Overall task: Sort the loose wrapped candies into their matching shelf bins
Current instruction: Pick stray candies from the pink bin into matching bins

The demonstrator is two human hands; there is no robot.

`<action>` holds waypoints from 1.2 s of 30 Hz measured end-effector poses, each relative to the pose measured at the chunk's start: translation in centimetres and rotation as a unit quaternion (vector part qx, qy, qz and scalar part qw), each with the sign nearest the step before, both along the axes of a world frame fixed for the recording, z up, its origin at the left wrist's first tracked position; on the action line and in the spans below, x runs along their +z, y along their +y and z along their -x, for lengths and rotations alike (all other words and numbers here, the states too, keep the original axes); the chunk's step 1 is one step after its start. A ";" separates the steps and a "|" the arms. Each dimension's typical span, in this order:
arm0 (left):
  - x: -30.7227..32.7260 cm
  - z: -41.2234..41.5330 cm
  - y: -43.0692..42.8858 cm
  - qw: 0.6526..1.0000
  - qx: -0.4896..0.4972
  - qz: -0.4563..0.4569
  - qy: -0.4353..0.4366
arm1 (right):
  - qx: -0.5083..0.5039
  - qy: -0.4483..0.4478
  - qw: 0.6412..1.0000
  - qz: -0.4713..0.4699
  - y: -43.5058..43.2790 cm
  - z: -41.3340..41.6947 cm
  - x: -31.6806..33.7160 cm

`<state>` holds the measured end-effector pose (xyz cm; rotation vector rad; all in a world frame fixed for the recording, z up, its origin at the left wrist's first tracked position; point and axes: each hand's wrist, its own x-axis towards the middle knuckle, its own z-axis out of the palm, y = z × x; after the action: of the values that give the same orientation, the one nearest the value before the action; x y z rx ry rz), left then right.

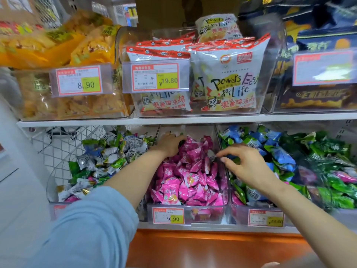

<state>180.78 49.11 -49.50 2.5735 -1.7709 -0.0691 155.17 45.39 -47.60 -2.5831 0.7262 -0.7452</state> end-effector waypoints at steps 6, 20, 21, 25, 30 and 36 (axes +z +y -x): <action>0.8 0.7 1.5 0.980 0.028 0.143 0.135 | 0.020 -0.004 1.000 -0.013 0.0 -0.7 -0.2; 3.9 4.3 14.6 0.889 0.087 0.400 0.206 | 0.018 0.045 0.994 -0.100 -0.9 -12.5 0.0; 3.8 3.9 14.9 0.883 0.091 0.408 0.214 | 0.016 0.064 0.994 -0.092 -1.2 -13.6 -0.6; 3.5 2.7 15.6 0.871 0.107 0.422 0.227 | -0.022 0.166 0.986 -0.025 -1.9 -17.1 -2.8; 3.5 2.6 15.4 0.867 0.107 0.420 0.247 | -0.074 0.202 0.976 0.007 -2.2 -19.5 -3.5; 3.9 3.0 15.0 0.863 0.123 0.414 0.262 | -0.084 0.123 0.984 -0.095 -3.1 -18.6 -2.8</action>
<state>177.77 64.12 -45.58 1.8652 -0.9538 0.0025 173.82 42.26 -50.41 -2.4854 1.0461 -0.3816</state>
